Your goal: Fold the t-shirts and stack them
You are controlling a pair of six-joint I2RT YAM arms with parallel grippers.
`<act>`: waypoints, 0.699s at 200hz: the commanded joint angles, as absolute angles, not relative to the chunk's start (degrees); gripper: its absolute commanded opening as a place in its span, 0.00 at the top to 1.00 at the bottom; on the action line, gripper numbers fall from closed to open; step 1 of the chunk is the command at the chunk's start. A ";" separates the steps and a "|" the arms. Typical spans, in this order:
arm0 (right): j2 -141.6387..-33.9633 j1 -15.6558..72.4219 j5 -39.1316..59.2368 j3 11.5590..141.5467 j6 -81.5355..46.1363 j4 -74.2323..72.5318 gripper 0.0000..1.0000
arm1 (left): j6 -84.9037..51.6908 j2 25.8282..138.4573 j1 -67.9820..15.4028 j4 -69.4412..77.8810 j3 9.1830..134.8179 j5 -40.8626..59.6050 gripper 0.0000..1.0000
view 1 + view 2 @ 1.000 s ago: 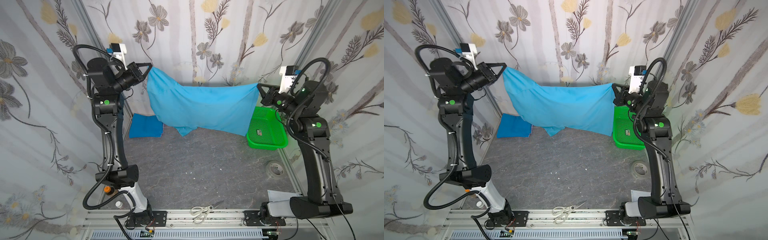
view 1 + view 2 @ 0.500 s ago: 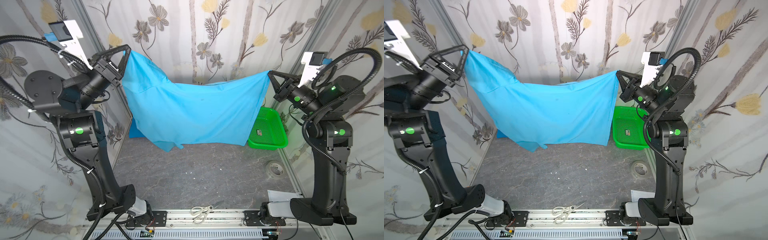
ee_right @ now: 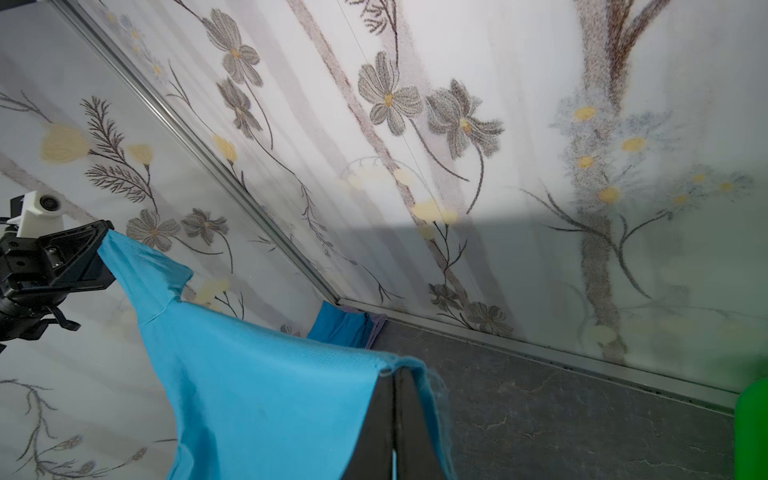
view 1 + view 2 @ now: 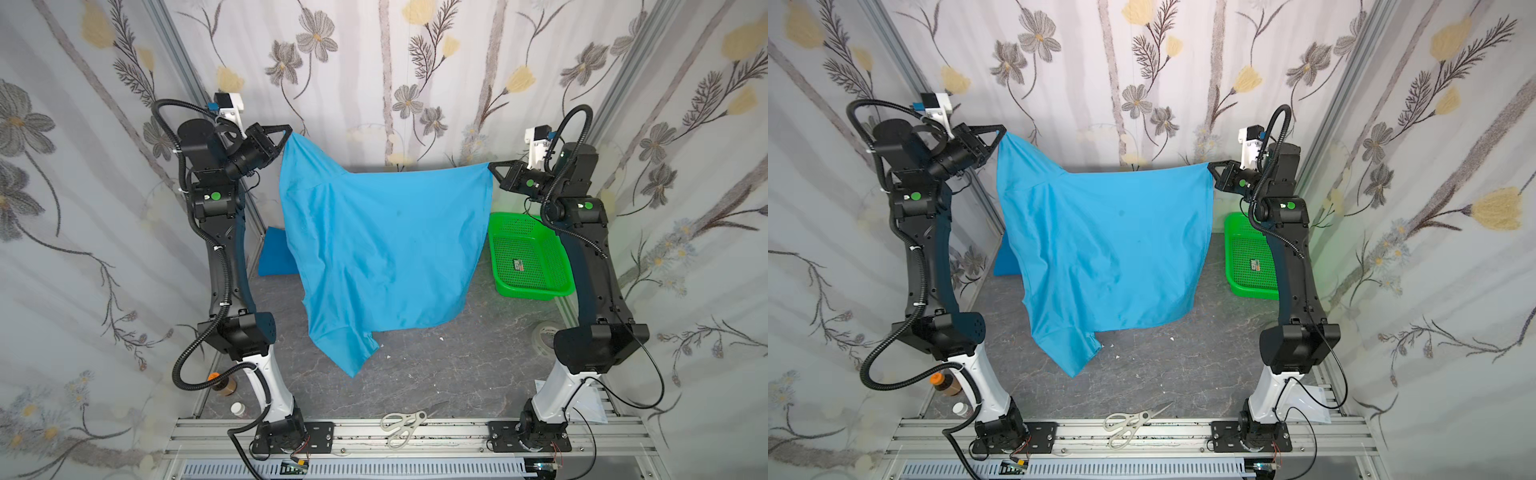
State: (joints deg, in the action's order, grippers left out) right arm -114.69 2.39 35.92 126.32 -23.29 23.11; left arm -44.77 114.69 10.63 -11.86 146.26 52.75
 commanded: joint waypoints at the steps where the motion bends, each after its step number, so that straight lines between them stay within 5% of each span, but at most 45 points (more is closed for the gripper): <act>1: -116.91 2.40 36.56 130.28 -22.52 23.84 1.00 | -43.85 115.81 9.62 -9.94 148.00 53.49 1.00; 79: -107.03 2.79 36.06 128.86 -16.79 27.71 1.00 | -39.42 102.98 6.17 -9.78 141.79 54.70 1.00; 140: -75.13 4.37 31.85 72.38 -20.48 7.58 1.00 | -30.72 66.17 3.12 -2.83 81.47 47.04 1.00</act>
